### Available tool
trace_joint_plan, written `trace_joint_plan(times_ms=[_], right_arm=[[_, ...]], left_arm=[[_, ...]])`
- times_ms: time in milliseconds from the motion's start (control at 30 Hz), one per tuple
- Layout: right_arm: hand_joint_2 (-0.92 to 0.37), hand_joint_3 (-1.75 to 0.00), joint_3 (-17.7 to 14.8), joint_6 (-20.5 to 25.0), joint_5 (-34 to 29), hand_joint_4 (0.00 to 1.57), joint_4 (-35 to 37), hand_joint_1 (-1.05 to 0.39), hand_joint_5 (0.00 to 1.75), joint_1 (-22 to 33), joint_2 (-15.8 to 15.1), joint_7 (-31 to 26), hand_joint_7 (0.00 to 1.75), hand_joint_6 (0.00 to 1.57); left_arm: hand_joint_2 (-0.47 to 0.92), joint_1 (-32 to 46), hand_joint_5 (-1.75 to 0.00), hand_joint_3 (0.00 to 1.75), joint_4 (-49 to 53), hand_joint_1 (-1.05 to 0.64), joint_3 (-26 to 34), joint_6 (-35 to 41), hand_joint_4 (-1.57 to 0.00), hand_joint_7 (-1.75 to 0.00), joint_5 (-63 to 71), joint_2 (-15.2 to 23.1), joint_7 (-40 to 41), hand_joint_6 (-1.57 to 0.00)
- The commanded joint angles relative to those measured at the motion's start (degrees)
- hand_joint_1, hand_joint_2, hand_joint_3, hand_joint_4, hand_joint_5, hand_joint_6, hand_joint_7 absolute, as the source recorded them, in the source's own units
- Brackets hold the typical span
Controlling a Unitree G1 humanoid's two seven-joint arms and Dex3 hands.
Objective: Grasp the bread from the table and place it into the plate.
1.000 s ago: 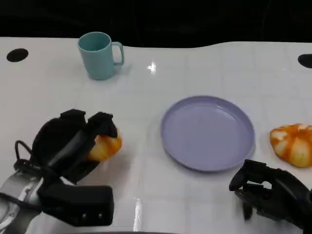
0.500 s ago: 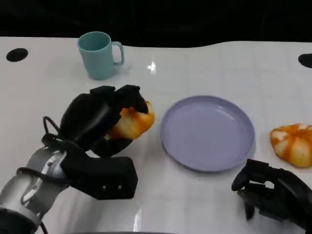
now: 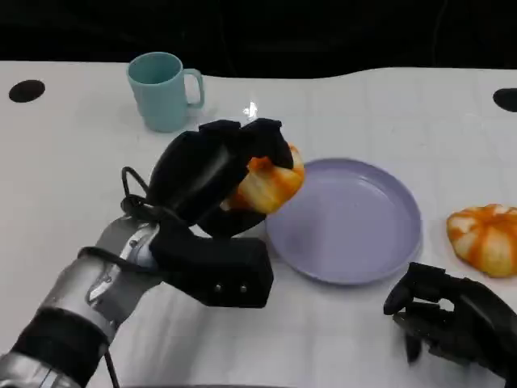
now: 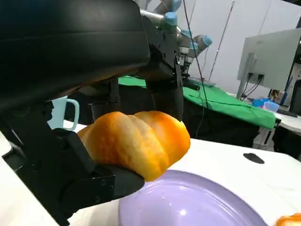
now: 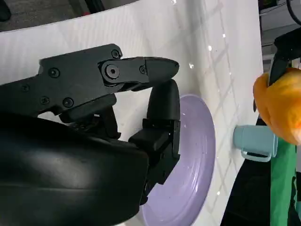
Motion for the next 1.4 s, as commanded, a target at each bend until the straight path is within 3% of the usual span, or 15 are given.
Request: trace_joint_plan(times_ms=[33,367,667,867,967,1033,1100,1167,1200,1267,1333,1400], right_arm=[[-0.92,-0.32,0.52,1.43,-1.57,0.65,1.15,-0.50,1.75,1.85,-0.49,-0.49,1.43,0.62],[-0.92,-0.31,0.63,3.08,-1.97,0.66,0.14,-0.53,1.75,2.28,-1.13,-1.05,1.45,0.61],[-0.92,-0.29,0.02,4.02,-0.30,0.67,-0.44,-0.51,1.75,2.59,-0.54,0.08,1.46,0.62],[-0.92,-0.30,0.12,1.83,-0.62,0.68,0.28,-0.51,1.75,2.63,-0.48,0.28,1.46,0.63],[-0.92,-0.30,0.09,2.10,-0.45,0.68,-0.20,-0.51,1.75,2.91,-0.45,0.26,1.45,0.63],[-0.92,-0.30,0.14,2.02,-0.51,0.68,-0.27,-0.51,1.75,2.92,-0.45,0.25,1.45,0.62],[-0.92,-0.31,0.20,1.91,-0.66,0.68,-0.25,-0.51,1.75,2.93,-0.50,0.19,1.44,0.62],[-0.92,-0.31,0.18,1.82,-0.60,0.68,-0.21,-0.51,1.75,2.96,-0.49,0.27,1.44,0.62],[-0.92,-0.31,0.16,2.15,-0.49,0.67,-0.42,-0.51,1.75,3.04,-0.45,0.24,1.43,0.62],[-0.92,-0.31,0.24,2.51,-0.64,0.67,-0.84,-0.51,1.75,3.21,-0.47,-0.03,1.43,0.62],[-0.92,-0.32,0.35,1.85,-0.97,0.67,-0.74,-0.52,1.75,3.23,-0.55,-0.09,1.43,0.62],[-0.92,-0.33,0.41,2.02,-1.15,0.67,-0.93,-0.52,1.75,3.31,-0.57,-0.33,1.43,0.62]], left_arm=[[0.52,-2.42,-1.75,1.13,2.03,-0.21,-1.20,-0.22,-0.84,-1.75,1.33,-1.07,1.53,-0.64],[0.55,-8.57,-1.75,1.11,11.77,-0.22,-5.07,-2.89,-0.86,-1.75,3.05,-5.22,4.09,-0.64],[0.64,-13.76,-1.75,1.02,19.39,-0.27,-9.83,1.59,-0.85,-1.72,8.12,-9.56,7.34,-0.64],[0.61,-17.25,-1.75,1.01,25.78,-0.25,-11.68,2.95,-0.86,-1.53,8.25,-13.16,8.57,-0.71],[0.62,-18.46,-1.75,0.98,28.19,-0.25,-12.36,3.51,-0.89,-1.69,8.32,-14.07,8.92,-0.67],[0.61,-18.84,-1.75,0.97,29.18,-0.26,-12.61,3.00,-0.88,-1.70,7.92,-14.31,8.58,-0.66],[0.59,-19.02,-1.75,0.98,30.28,-0.27,-12.77,1.43,-0.82,-1.56,7.28,-14.30,7.84,-0.69],[0.59,-19.31,-1.45,0.95,31.20,-0.31,-12.82,0.59,-0.76,-1.19,6.55,-14.32,5.95,-0.71],[0.59,-19.47,-1.38,0.93,31.61,-0.31,-12.81,0.47,-0.75,-1.10,6.15,-14.33,4.54,-0.72],[0.69,-20.04,-1.19,0.77,32.06,-0.35,-13.17,1.05,-0.65,-0.80,6.07,-14.21,1.27,-0.67],[0.87,-21.09,-0.97,0.52,32.20,-0.50,-14.09,2.88,-0.32,-0.48,6.65,-14.08,-3.25,-0.42],[0.91,-21.76,-0.86,0.45,31.95,-0.62,-14.89,4.99,-0.13,-0.36,7.12,-14.14,-7.11,-0.27]])
